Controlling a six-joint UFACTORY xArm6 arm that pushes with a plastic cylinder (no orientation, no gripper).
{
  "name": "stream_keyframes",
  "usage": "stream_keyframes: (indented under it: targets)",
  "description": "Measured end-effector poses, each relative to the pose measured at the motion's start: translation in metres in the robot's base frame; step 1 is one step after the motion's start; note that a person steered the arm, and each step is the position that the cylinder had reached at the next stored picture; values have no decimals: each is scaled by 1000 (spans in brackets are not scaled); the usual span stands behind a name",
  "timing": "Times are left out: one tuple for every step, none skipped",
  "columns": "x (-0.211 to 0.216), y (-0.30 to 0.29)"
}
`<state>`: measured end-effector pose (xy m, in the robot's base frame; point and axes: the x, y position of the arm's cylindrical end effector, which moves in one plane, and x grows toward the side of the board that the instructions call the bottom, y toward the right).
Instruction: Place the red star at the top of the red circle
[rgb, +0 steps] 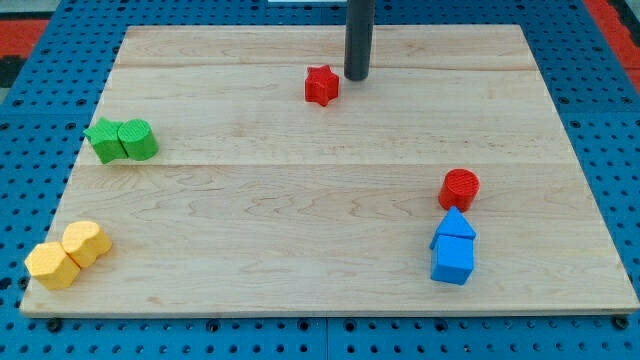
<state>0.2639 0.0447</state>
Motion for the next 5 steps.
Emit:
stream_keyframes:
  targets:
    - [1, -77]
    - [42, -94]
    - [72, 14]
    - [62, 26]
    - [25, 42]
